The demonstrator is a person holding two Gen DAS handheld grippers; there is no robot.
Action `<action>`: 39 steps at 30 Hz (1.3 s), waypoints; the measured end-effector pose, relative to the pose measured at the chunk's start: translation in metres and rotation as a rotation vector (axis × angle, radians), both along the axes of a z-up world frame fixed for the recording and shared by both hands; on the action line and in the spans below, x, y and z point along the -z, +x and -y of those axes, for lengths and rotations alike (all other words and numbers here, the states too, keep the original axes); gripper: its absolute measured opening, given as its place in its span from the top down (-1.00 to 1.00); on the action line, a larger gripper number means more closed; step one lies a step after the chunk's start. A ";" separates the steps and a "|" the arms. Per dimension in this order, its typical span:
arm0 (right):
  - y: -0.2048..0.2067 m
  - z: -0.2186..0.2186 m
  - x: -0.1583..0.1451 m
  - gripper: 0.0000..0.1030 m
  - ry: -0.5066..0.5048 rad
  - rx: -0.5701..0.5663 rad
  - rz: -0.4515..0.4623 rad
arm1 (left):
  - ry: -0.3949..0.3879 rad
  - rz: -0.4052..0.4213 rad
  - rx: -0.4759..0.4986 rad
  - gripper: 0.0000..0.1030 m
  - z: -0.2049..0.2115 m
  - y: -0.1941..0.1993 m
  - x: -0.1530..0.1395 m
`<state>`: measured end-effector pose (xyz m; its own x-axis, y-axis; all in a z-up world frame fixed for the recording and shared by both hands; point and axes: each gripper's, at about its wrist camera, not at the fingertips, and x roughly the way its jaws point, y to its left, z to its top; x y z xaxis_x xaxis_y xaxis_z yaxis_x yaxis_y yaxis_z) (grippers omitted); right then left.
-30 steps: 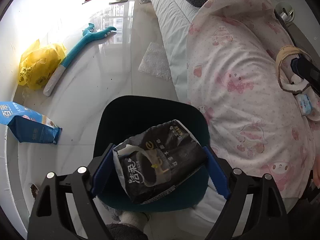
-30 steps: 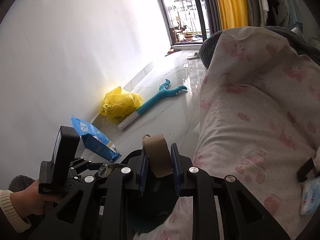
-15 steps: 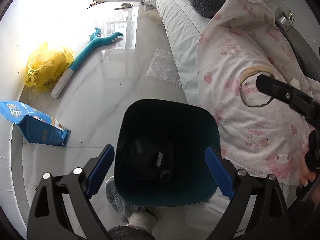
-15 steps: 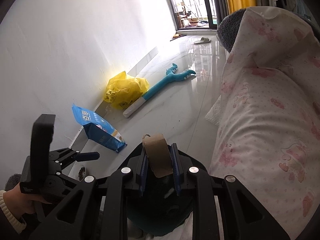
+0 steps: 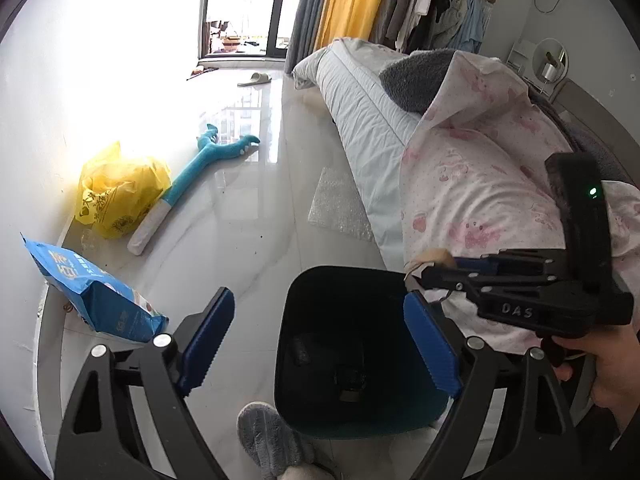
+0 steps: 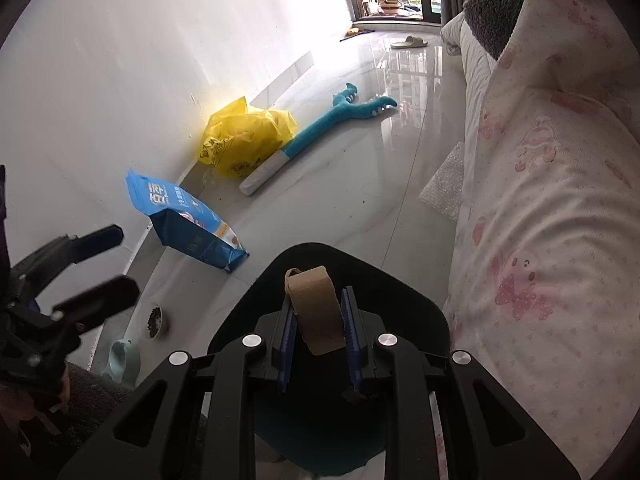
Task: Collect trash
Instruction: 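Open the left tool to drop the black wrapper into the bin, then open the right tool to drop the cardboard tape core into the bin, then move both tools back over the bed toward the blue wipes pack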
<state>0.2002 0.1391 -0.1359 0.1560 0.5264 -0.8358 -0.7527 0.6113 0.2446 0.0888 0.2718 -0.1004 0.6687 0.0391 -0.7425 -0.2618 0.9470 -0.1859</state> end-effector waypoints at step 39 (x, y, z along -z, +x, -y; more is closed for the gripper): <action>-0.029 -0.010 0.054 -0.05 -0.250 -0.061 -0.088 | 0.119 0.356 -0.027 -0.34 0.013 -0.033 -0.089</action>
<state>0.1714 0.1496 -0.1899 0.0511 0.3083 -0.9499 -0.7723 0.6152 0.1581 0.0563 0.2593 -0.0110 0.8817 0.1321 -0.4530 -0.2255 0.9613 -0.1585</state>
